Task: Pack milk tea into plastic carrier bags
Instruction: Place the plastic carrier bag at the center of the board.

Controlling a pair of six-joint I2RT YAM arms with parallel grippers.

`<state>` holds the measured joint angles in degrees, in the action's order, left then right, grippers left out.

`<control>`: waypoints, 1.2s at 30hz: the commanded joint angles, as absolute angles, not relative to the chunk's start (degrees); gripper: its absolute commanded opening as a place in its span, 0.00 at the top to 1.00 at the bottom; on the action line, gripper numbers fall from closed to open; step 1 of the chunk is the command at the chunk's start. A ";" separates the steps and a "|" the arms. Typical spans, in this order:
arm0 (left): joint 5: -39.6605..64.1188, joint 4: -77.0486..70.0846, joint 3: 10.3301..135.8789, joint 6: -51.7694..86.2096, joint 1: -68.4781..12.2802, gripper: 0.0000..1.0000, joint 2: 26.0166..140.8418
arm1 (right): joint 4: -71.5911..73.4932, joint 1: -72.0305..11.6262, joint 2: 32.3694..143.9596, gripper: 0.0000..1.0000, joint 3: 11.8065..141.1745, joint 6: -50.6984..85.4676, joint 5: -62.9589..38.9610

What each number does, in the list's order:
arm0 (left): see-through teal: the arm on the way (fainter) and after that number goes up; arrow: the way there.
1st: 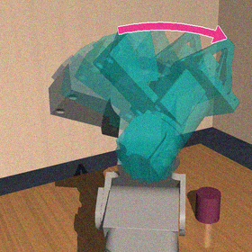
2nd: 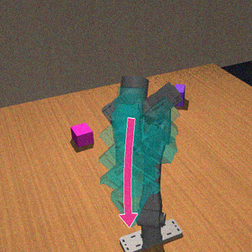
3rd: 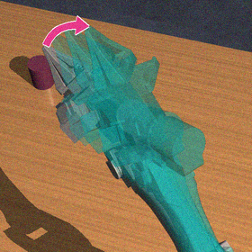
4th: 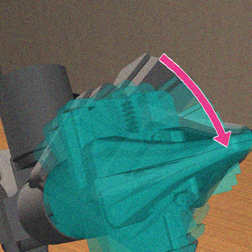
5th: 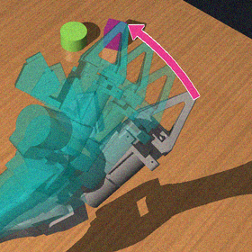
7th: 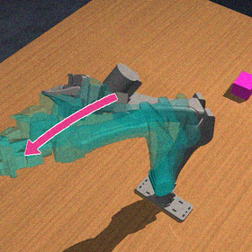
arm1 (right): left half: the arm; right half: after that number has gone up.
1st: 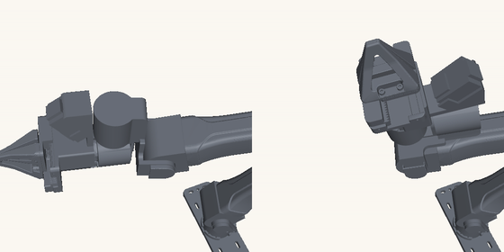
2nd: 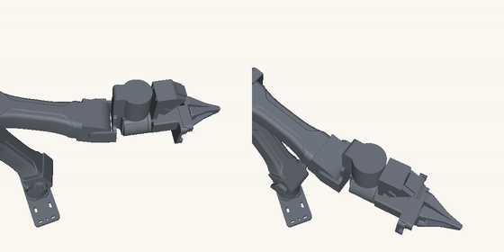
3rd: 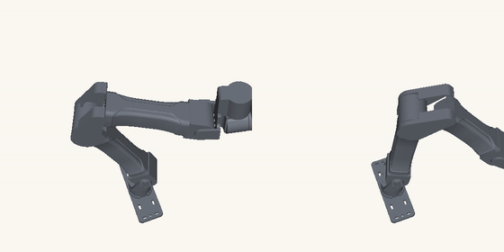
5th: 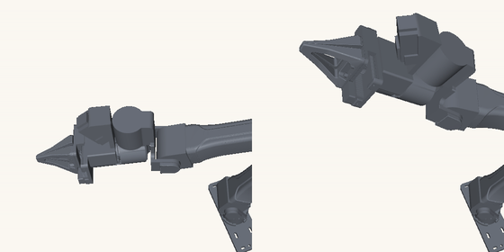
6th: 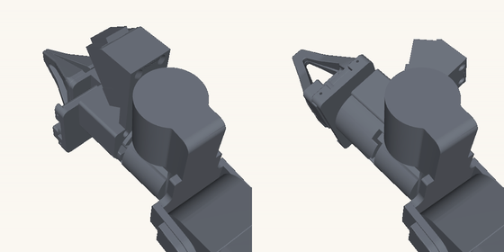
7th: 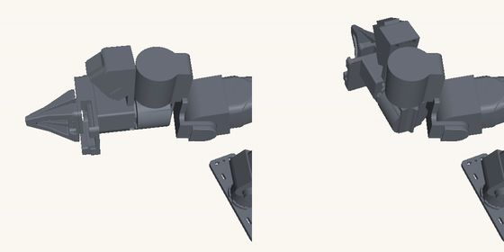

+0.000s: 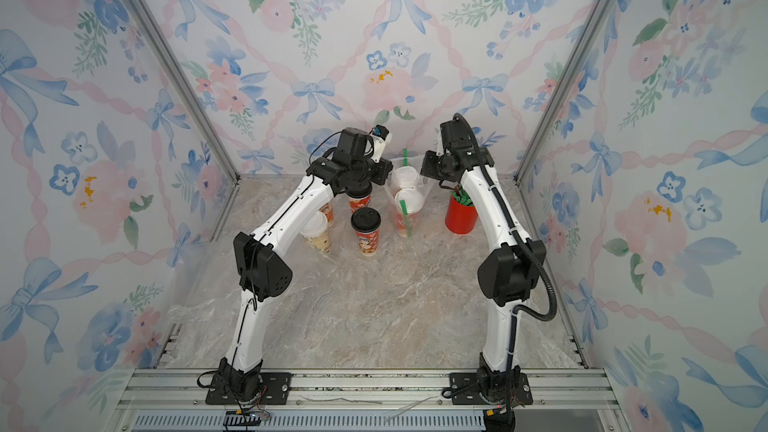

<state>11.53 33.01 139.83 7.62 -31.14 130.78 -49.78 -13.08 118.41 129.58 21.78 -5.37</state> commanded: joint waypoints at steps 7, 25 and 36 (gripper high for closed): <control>16.06 31.01 150.10 10.57 -28.07 1.00 137.56 | -53.05 -11.38 125.09 1.00 140.27 20.03 -4.23; 20.96 29.31 149.01 12.17 -27.37 0.91 139.19 | -53.83 -11.33 125.60 0.91 141.09 20.03 -3.87; 18.96 29.52 140.43 12.49 -26.99 0.65 129.70 | -56.33 -11.42 120.94 0.60 141.15 20.13 -3.85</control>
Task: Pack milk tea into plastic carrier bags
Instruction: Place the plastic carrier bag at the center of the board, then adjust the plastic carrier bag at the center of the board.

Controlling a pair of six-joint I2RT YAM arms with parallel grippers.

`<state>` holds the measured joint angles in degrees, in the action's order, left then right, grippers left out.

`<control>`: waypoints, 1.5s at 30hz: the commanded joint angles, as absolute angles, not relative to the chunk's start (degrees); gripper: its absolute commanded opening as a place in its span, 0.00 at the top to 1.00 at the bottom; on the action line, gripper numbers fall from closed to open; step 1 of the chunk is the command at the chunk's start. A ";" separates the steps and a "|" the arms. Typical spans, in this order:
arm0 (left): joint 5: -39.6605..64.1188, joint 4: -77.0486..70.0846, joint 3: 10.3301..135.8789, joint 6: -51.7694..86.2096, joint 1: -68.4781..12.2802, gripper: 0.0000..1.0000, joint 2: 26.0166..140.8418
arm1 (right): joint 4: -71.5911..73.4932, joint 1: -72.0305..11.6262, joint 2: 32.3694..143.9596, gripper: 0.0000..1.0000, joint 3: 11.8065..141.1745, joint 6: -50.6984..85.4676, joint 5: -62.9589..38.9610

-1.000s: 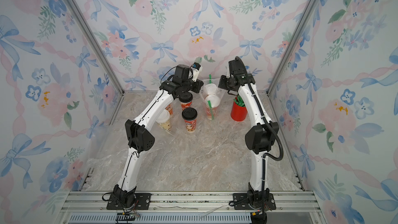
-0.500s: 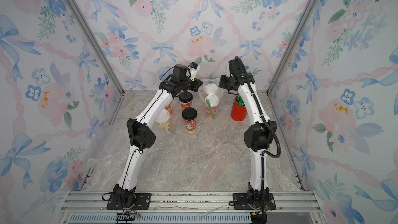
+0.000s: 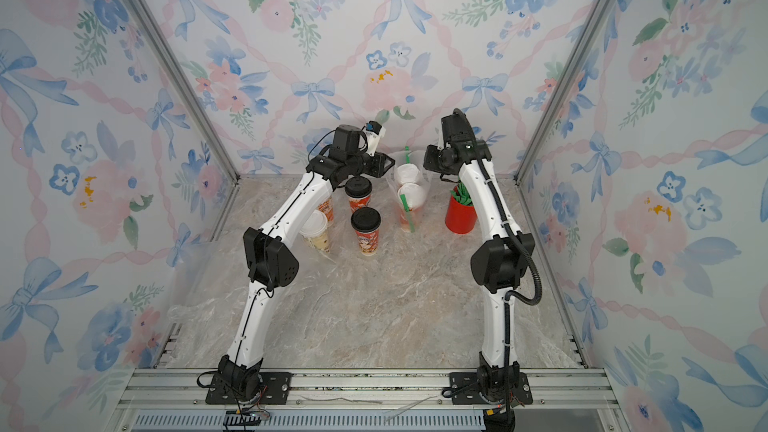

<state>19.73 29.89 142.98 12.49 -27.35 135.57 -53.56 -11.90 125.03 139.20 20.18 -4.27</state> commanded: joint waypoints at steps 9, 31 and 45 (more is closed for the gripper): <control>14.55 29.62 119.43 11.87 -27.03 0.59 110.92 | -58.86 -14.55 111.71 0.53 134.34 19.27 -4.05; -7.70 34.31 56.73 17.54 -31.03 0.54 70.95 | -49.32 -27.12 85.79 0.48 92.75 24.21 -3.82; -35.89 38.52 53.72 18.16 -48.01 0.36 83.47 | -49.12 -23.86 80.14 0.48 85.77 24.87 -4.93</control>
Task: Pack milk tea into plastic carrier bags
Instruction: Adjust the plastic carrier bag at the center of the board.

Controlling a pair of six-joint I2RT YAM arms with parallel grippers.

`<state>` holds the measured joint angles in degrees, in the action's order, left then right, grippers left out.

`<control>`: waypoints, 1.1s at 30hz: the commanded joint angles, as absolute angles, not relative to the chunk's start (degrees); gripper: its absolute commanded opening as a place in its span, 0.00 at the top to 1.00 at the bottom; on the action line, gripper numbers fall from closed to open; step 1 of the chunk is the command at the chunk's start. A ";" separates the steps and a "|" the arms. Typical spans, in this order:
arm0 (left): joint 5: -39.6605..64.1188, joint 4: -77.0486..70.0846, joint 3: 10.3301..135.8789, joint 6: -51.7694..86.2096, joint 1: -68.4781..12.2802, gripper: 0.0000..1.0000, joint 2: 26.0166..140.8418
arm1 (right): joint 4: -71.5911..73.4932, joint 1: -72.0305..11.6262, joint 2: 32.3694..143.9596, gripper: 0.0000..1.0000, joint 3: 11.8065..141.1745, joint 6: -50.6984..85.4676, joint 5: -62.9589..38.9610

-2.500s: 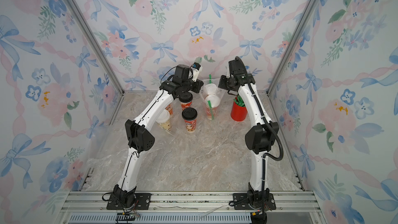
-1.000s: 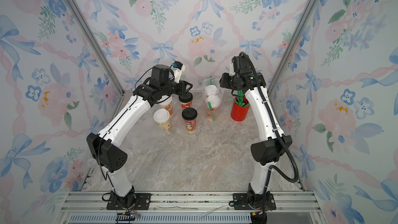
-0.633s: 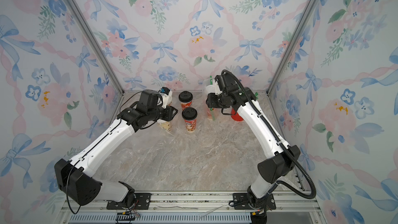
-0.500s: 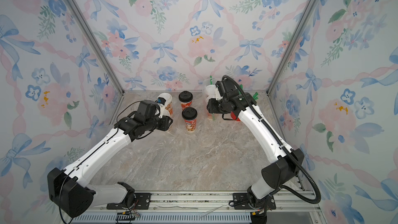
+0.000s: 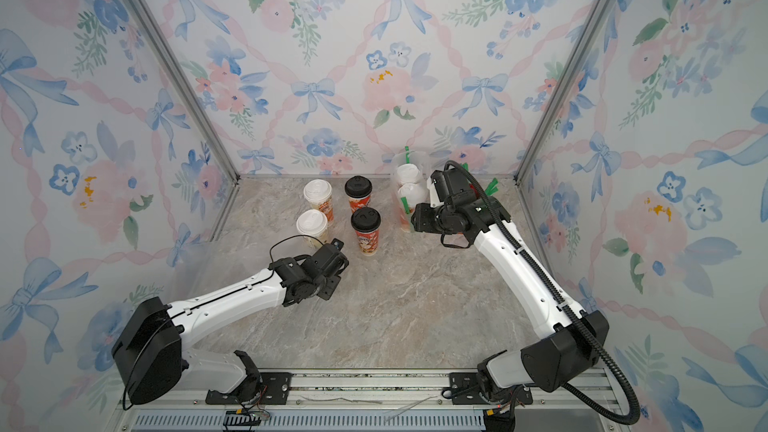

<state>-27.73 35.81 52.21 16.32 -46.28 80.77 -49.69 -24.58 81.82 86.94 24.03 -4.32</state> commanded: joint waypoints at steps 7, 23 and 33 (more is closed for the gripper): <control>-42.96 44.28 55.81 29.67 -53.01 0.29 90.07 | -49.39 -23.25 79.46 0.48 84.66 24.78 -5.40; -49.11 47.08 51.21 42.93 -48.29 0.17 93.31 | -49.67 -23.03 80.33 0.47 84.63 24.87 -6.96; -43.56 38.88 48.00 36.79 -42.28 0.24 91.27 | -49.13 -23.32 81.36 0.47 84.75 25.22 -7.53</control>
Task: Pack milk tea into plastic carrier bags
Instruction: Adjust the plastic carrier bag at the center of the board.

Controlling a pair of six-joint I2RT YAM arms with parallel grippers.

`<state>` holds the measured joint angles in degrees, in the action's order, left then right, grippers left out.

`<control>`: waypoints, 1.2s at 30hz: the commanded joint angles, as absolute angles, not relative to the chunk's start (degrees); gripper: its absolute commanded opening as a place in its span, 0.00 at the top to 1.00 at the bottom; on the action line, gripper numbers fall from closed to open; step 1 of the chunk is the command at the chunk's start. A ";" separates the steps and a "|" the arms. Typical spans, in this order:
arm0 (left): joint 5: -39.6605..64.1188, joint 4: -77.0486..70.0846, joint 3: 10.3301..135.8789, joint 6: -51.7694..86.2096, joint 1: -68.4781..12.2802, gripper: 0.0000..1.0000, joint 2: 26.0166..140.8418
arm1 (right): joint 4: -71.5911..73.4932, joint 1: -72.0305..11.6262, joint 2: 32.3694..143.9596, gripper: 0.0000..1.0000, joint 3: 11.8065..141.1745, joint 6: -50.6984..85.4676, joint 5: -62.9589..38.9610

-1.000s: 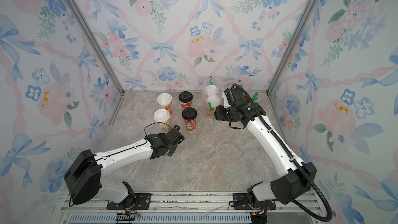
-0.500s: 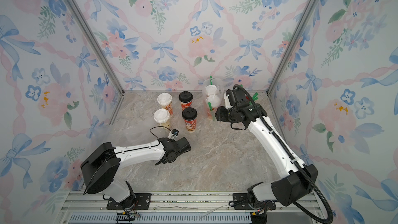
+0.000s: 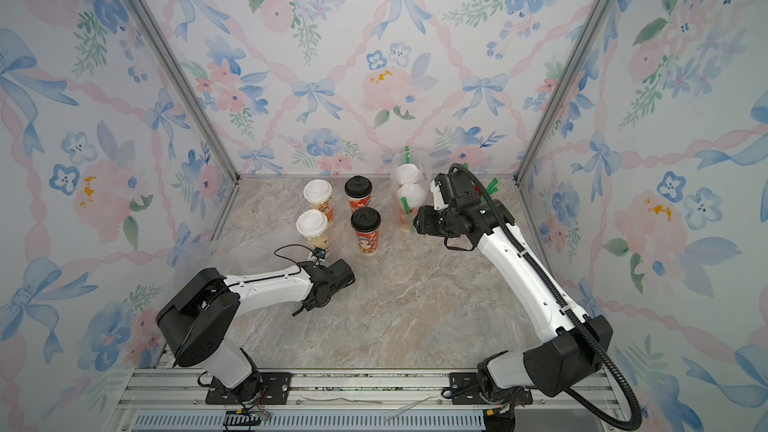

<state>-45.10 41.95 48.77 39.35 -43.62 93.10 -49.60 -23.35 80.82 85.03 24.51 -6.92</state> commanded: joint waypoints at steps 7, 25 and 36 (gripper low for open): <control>-40.62 35.28 46.76 32.64 -38.38 0.66 87.66 | -49.21 -23.64 81.44 0.47 84.56 25.22 -7.43; -6.13 33.10 44.74 18.46 -38.41 0.98 55.07 | -49.73 -28.43 77.14 0.47 81.18 29.56 -9.56; 14.09 23.99 42.63 10.89 -38.41 1.00 43.81 | -44.61 -36.24 75.85 0.40 79.69 39.43 -16.53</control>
